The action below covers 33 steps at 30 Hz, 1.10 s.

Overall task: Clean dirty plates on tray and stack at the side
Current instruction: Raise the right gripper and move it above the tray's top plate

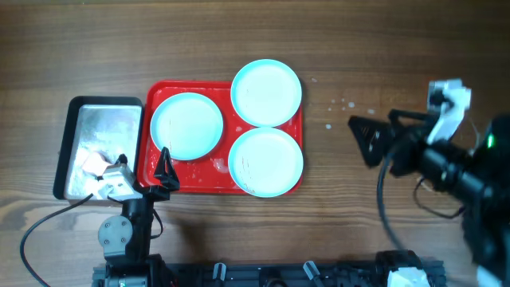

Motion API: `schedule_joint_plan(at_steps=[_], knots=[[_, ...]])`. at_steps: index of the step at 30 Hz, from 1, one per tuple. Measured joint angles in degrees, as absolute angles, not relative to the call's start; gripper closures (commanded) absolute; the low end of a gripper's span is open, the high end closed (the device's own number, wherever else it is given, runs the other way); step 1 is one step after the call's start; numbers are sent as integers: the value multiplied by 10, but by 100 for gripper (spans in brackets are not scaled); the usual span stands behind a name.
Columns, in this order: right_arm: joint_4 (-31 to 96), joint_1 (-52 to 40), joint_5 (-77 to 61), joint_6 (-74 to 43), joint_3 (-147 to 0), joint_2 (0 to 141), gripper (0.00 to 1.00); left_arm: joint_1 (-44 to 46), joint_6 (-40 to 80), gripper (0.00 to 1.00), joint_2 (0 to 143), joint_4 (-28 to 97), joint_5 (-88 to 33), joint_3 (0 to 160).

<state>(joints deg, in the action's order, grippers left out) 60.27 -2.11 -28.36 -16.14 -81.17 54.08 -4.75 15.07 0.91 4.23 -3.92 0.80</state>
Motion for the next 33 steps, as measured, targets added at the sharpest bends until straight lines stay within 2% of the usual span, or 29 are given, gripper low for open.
schedule_joint_plan(at_steps=[3, 11, 18, 23, 29, 33], knots=[[680, -21, -242, -141, -895, 626, 0, -48, 151, 0, 9, 42, -39, 8], [692, -21, -225, -140, -909, 746, 1, -48, 151, 0, 9, 44, -40, 8], [666, -21, -288, -145, -909, 808, 0, -48, 186, 0, 70, 174, -69, 119], [666, -21, -305, -147, -910, 810, 0, -48, 187, 0, 255, 307, -69, 366], [677, -21, -311, -147, -911, 810, 0, -48, 185, 0, 591, 650, -67, 741], [677, -21, -311, -146, -911, 810, 0, -48, 185, 0, 813, 697, -102, 909]])
